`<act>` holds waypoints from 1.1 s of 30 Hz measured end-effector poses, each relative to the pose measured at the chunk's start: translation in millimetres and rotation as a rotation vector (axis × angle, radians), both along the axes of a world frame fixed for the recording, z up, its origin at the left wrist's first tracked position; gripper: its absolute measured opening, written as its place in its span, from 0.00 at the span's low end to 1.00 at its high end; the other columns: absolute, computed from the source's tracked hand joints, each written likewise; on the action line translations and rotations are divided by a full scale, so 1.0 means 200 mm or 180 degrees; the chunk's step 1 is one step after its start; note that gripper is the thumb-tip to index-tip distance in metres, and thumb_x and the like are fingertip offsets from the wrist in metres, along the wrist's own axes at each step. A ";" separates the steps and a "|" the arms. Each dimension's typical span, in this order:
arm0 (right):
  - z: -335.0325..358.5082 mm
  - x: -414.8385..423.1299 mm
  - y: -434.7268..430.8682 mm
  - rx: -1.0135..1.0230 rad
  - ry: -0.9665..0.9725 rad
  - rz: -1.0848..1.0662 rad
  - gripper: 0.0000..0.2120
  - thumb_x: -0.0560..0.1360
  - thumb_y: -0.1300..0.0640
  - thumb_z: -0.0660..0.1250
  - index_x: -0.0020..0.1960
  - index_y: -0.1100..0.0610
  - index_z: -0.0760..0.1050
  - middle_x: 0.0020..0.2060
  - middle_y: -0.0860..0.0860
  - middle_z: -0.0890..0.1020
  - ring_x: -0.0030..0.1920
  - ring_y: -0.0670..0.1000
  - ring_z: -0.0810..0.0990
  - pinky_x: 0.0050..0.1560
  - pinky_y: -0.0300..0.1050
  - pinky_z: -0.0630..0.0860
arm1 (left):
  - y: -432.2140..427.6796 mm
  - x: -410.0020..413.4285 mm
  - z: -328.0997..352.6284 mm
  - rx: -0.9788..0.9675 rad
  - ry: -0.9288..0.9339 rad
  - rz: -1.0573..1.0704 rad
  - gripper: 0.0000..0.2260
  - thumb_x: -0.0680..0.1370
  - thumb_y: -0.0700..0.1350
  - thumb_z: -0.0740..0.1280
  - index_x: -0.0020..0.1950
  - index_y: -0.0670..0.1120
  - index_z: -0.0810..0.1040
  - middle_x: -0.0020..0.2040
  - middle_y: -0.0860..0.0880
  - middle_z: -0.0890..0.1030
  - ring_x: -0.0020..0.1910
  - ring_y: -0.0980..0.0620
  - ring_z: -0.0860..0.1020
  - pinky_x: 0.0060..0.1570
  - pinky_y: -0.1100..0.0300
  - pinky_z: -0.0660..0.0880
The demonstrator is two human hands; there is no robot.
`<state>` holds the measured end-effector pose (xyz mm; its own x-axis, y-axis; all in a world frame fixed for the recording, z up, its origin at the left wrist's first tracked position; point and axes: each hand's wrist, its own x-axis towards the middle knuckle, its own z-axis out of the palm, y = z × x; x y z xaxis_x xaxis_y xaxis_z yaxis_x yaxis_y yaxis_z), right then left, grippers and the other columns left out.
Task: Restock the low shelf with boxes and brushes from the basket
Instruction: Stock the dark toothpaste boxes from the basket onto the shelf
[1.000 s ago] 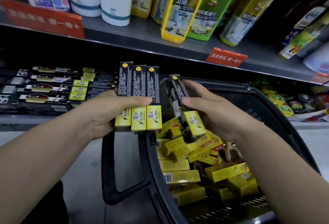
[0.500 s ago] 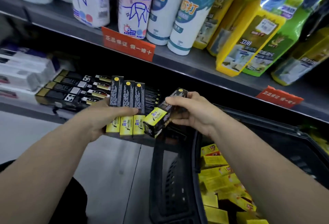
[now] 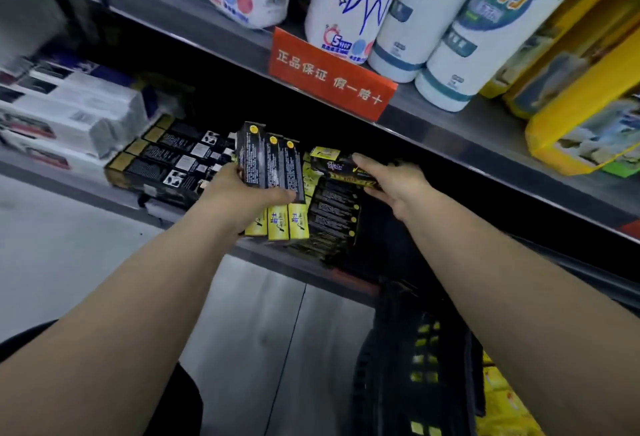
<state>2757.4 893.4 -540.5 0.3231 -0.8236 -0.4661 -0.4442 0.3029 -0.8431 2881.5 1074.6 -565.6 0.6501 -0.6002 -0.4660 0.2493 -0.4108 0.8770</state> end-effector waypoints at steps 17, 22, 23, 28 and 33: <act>-0.30 0.11 -0.17 -0.0585 0.1612 0.1859 0.28 0.70 0.51 0.73 0.67 0.56 0.70 0.66 0.55 0.72 0.65 0.54 0.70 0.54 0.40 0.65 | -0.12 0.06 -0.12 0.0068 0.0138 0.0165 0.25 0.66 0.44 0.77 0.60 0.45 0.73 0.45 0.54 0.79 0.42 0.59 0.75 0.35 0.67 0.65; -0.26 0.12 -0.13 -0.0736 0.1761 0.2140 0.25 0.74 0.52 0.70 0.68 0.56 0.69 0.67 0.55 0.71 0.66 0.54 0.70 0.55 0.40 0.65 | -0.15 0.03 -0.12 -0.0018 0.0206 0.0189 0.23 0.66 0.43 0.77 0.57 0.46 0.74 0.44 0.55 0.78 0.41 0.61 0.74 0.34 0.68 0.65; -0.24 0.12 -0.12 -0.0845 0.1845 0.2216 0.24 0.74 0.52 0.69 0.68 0.57 0.68 0.67 0.55 0.71 0.65 0.54 0.70 0.55 0.40 0.66 | -0.15 0.03 -0.12 -0.0041 0.0226 0.0190 0.22 0.66 0.43 0.77 0.56 0.46 0.74 0.43 0.55 0.78 0.40 0.61 0.74 0.34 0.68 0.65; -0.06 0.18 -0.01 -0.1629 0.1447 0.2742 0.35 0.73 0.58 0.70 0.74 0.51 0.57 0.68 0.55 0.69 0.60 0.55 0.75 0.57 0.45 0.74 | -0.15 0.02 -0.10 -0.0106 0.0460 0.0177 0.16 0.66 0.41 0.77 0.46 0.51 0.74 0.45 0.53 0.81 0.47 0.53 0.79 0.48 0.59 0.74; 0.06 0.16 0.03 -0.1937 0.1333 0.4062 0.50 0.67 0.62 0.75 0.77 0.48 0.46 0.76 0.50 0.52 0.72 0.48 0.59 0.60 0.27 0.61 | -0.15 0.00 -0.04 -0.0292 0.1179 -0.0202 0.22 0.65 0.37 0.76 0.57 0.44 0.77 0.45 0.45 0.85 0.41 0.47 0.84 0.38 0.53 0.81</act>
<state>2790.2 900.1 -528.0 0.8963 -0.1902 -0.4005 -0.3702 -0.8181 -0.4400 2881.9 1045.5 -573.8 0.4081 -0.6838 -0.6049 0.5327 -0.3597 0.7661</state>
